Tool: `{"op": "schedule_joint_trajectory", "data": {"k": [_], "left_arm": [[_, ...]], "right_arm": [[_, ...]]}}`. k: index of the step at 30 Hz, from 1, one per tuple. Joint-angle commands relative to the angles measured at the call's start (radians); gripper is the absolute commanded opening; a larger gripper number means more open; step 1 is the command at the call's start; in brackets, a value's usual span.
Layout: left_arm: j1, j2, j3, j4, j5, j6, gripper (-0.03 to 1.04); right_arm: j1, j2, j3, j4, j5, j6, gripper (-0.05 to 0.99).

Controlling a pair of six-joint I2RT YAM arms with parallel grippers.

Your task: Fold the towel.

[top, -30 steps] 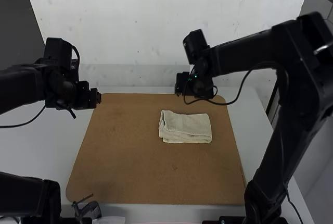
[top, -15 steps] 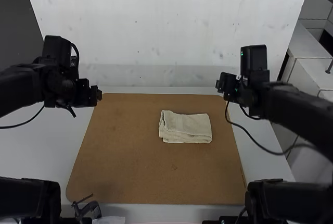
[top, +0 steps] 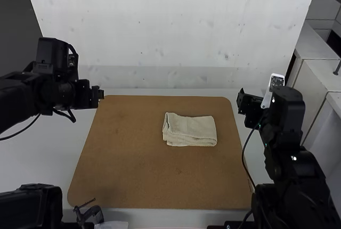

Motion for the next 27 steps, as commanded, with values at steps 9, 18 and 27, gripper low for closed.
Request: {"op": "schedule_joint_trajectory", "data": {"k": [9,18,27], "left_arm": [[-0.009,-0.276,-0.039,-0.044,-0.049,0.008,0.98],[-0.005,-0.505,-0.002,-0.158,-0.070,-0.049,0.97],[0.032,-0.623,0.036,-0.216,-0.116,-0.107,0.96]], "right_arm": [[-0.033,-0.124,-0.044,0.018,0.021,-0.042,0.96],[-0.034,-0.233,-0.104,0.005,0.021,-0.048,0.96],[-0.034,-0.231,-0.112,0.024,0.017,-0.048,0.96]]}}
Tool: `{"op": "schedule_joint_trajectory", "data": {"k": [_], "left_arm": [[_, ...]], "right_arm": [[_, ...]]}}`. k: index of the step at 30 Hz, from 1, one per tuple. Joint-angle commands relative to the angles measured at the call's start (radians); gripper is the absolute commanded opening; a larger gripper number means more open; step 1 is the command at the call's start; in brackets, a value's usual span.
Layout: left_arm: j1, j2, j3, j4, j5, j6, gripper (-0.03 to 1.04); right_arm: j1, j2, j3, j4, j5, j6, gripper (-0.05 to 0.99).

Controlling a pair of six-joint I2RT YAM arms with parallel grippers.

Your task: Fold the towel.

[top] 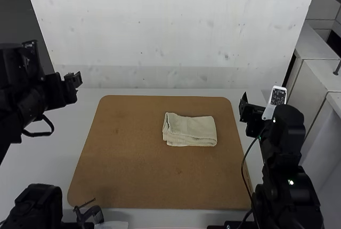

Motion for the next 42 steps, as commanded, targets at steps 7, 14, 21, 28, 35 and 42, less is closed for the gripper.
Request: {"op": "schedule_joint_trajectory", "data": {"k": [7,14,21,28,35,42], "left_arm": [[0.114,-0.190,0.011,-0.052,-0.017,-0.027,0.96],[0.124,-0.231,-0.024,-0.051,-0.016,-0.022,0.96],[0.091,-0.336,-0.208,0.119,-0.010,0.119,0.96],[0.091,-0.337,-0.386,0.372,0.046,0.133,0.97],[0.092,-0.337,-0.519,0.515,0.053,0.266,0.97],[0.094,-0.337,-0.553,0.515,0.050,0.297,0.97]], "right_arm": [[-0.010,-0.013,0.003,0.021,0.007,-0.008,0.96],[-0.010,-0.012,0.003,0.023,-0.001,-0.009,0.96],[-0.010,-0.010,-0.007,0.052,-0.035,-0.009,0.96],[-0.014,-0.004,-0.041,0.156,-0.053,-0.009,0.96],[-0.017,0.004,-0.044,0.162,-0.075,-0.008,0.96],[-0.017,0.014,-0.044,0.148,-0.079,-0.003,0.96]]}}
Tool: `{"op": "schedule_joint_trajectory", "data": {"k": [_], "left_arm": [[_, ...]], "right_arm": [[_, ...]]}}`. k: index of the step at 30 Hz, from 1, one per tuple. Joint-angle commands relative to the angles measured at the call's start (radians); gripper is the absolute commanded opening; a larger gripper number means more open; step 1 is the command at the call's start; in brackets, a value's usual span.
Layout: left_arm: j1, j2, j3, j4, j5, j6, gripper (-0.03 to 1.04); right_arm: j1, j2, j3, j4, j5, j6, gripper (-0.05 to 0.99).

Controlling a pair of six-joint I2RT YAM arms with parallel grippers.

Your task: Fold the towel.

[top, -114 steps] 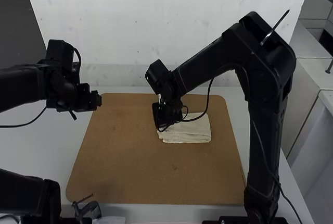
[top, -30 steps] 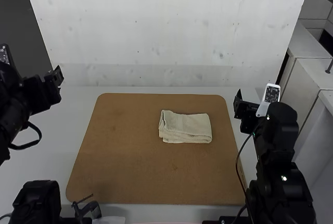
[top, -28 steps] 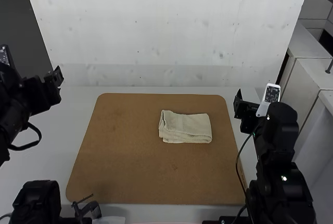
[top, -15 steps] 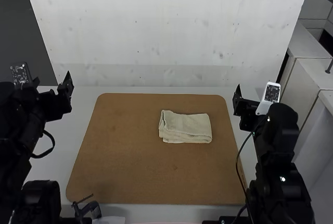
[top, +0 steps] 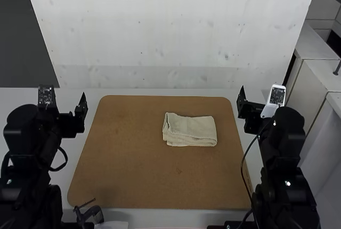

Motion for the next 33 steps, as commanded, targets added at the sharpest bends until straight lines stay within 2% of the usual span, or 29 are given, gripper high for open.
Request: {"op": "schedule_joint_trajectory", "data": {"k": [1,4,8,33], "left_arm": [[-0.002,-0.008,-0.002,0.014,0.008,0.032,0.97],[-0.008,-0.008,-0.010,0.010,0.031,0.039,0.97],[-0.006,-0.008,-0.010,0.010,0.025,0.035,0.99],[-0.006,-0.008,-0.010,0.008,0.027,0.035,0.99]], "right_arm": [[-0.015,0.007,0.003,0.003,-0.016,-0.001,0.96],[-0.007,0.007,0.002,-0.014,-0.021,0.032,0.96],[0.022,0.006,0.011,-0.066,-0.064,0.033,0.96],[0.022,0.006,0.014,-0.078,-0.062,0.035,0.96]]}}
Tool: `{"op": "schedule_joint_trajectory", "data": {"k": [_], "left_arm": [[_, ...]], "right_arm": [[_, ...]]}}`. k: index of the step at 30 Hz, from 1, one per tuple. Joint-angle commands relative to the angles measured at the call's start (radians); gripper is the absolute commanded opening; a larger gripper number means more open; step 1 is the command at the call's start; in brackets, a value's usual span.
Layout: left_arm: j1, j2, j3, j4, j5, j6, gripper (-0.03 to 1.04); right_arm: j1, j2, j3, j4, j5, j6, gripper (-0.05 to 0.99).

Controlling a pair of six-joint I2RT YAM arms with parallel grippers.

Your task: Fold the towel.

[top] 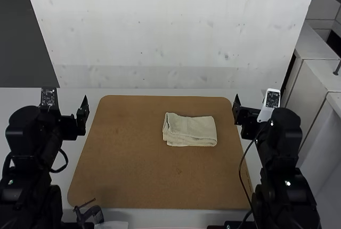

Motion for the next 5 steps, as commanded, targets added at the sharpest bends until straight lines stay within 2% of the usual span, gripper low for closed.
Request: {"op": "schedule_joint_trajectory", "data": {"k": [1,5], "left_arm": [[-0.006,-0.008,0.002,0.008,0.016,0.012,0.99],[-0.006,-0.008,0.002,0.008,0.016,0.012,0.99]], "right_arm": [[0.008,0.004,0.014,0.005,-0.010,0.009,0.96],[0.008,0.004,0.014,0.005,-0.010,0.009,0.96]]}}
